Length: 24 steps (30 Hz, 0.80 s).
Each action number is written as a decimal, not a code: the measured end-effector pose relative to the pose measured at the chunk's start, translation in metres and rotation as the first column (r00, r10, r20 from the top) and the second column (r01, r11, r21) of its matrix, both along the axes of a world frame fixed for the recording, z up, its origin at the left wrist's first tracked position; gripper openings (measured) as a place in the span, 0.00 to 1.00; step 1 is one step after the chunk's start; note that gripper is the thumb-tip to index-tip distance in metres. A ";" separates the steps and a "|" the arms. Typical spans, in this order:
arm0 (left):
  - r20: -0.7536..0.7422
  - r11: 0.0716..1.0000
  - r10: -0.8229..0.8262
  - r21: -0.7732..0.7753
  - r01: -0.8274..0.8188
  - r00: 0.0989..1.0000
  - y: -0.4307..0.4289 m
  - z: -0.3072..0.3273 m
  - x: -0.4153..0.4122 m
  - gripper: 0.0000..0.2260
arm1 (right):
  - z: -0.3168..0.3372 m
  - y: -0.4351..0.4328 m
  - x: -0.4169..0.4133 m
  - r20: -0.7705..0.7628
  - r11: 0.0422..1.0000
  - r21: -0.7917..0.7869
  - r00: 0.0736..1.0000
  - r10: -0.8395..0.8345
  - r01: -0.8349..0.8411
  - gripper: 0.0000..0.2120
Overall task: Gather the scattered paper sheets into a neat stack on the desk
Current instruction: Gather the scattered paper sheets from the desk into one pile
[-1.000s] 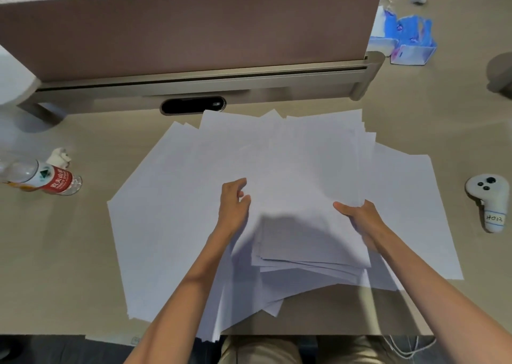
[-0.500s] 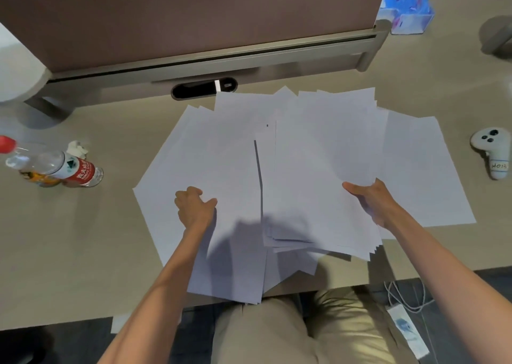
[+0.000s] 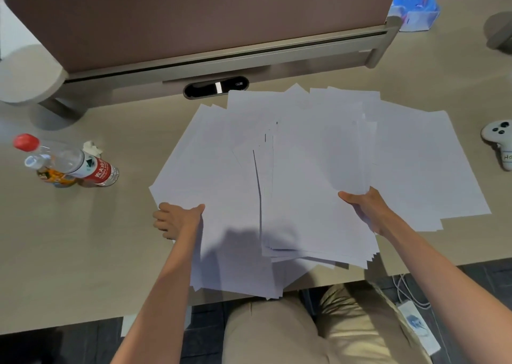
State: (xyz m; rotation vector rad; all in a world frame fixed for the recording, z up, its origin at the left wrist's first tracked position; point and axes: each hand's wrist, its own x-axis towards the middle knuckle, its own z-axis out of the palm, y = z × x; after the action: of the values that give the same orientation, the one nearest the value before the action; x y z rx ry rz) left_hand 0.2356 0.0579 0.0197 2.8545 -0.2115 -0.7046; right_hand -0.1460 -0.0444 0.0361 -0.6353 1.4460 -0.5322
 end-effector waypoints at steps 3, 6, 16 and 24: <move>-0.004 0.998 0.061 -0.016 -0.061 0.998 0.000 0.001 0.009 0.44 | -0.003 0.001 0.006 -0.012 1.000 0.012 1.000 -0.017 0.017 0.25; -0.026 0.998 0.064 0.004 -0.064 0.998 0.000 0.002 0.014 0.43 | -0.004 0.003 0.013 -0.021 0.999 0.023 0.999 -0.030 0.030 0.25; -0.040 0.987 0.140 -0.075 -0.143 0.989 0.000 0.006 0.039 0.40 | -0.010 0.002 0.029 -0.026 0.998 0.043 0.999 -0.034 0.035 0.26; -0.162 0.937 0.274 -0.179 -0.301 0.948 -0.001 0.004 0.035 0.38 | -0.015 0.002 0.040 -0.019 0.997 0.062 0.999 -0.042 0.044 0.28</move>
State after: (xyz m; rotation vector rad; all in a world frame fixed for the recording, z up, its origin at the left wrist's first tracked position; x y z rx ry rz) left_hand 0.2704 0.0570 0.0232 2.5577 0.1467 -0.7622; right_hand -0.1063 -0.0424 0.0213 -0.5617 1.4897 -0.5144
